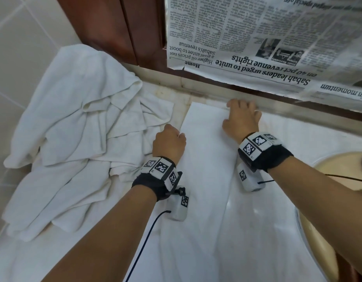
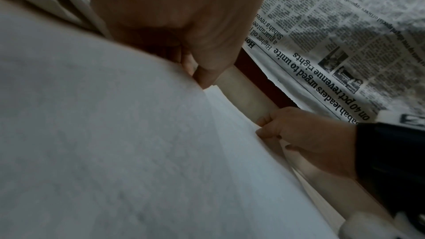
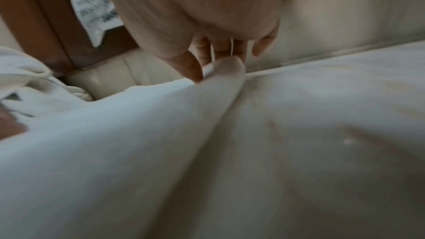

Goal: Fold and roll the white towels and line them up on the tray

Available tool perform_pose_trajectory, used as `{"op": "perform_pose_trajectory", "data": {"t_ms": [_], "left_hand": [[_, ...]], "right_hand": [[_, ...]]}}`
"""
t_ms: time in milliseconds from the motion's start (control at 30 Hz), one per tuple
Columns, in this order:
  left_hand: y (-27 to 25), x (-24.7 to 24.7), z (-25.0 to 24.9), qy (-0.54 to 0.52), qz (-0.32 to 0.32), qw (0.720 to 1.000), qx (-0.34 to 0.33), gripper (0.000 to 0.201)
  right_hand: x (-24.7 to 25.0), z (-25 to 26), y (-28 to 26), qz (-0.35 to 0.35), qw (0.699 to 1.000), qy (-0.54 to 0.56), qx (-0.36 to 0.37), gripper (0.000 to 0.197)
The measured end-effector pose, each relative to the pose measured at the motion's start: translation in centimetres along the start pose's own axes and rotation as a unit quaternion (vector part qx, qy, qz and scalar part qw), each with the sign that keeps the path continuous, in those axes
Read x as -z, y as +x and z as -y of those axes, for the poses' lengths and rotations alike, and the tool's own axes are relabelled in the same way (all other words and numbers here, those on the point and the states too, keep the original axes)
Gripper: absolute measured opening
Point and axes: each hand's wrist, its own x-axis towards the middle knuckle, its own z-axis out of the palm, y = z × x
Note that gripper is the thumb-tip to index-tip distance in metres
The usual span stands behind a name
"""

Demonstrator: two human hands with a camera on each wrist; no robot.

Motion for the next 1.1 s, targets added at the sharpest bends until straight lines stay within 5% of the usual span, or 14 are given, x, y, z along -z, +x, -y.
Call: {"op": "perform_pose_trajectory", "data": {"t_ms": [167,333,467,767,967,1100], "left_hand": [[-2.7,0.8,1.5,-0.045,0.022,0.999,-0.015,0.037],[-7.0,2.3,4.8,-0.049,0.018,0.999,0.01,0.036],[-10.5,2.9,7.1,-0.053,0.05,0.997,0.033,0.012],[-13.5,3.5,7.8,-0.002,0.151,0.988,-0.014,0.045],[-17.3,2.2,8.0,0.011,0.208,0.976,-0.063,0.018],[-19.3,1.3,7.7,-0.06,0.257,0.963,-0.062,0.029]], "right_hand": [[-0.6,1.0,-6.9,0.063,0.994,0.023,0.081,0.048],[-2.6,0.1,-11.6,0.113,0.991,0.021,0.063,0.059],[-3.2,-0.5,-11.9,0.122,0.99,0.014,0.062,0.062],[-3.5,-1.1,-12.0,0.13,0.988,-0.023,0.082,0.064],[-3.9,-2.2,-12.1,0.146,0.983,-0.071,0.082,0.07],[-3.6,-4.1,-12.7,0.13,0.985,-0.09,0.061,0.069]]}}
